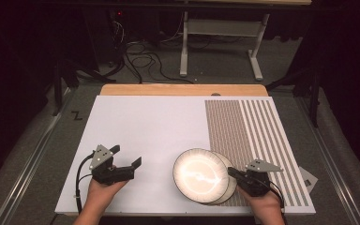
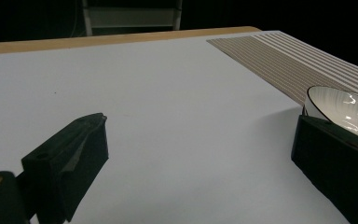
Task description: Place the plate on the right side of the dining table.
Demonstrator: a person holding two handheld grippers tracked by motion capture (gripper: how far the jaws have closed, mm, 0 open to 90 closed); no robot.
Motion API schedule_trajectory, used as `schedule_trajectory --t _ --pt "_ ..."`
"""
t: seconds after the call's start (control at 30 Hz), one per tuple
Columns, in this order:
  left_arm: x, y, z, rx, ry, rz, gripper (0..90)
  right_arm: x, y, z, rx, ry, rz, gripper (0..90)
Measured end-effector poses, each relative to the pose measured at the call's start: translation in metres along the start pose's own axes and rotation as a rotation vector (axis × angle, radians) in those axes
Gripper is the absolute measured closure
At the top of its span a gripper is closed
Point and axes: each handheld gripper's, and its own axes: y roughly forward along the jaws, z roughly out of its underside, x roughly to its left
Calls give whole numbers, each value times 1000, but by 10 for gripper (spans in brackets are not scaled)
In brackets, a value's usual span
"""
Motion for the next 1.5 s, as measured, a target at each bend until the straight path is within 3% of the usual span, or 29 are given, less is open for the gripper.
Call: schedule_trajectory --t 1.5 --pt "1 0 0 -1 -4 2 43 0 0 1 1 6 -3 900"
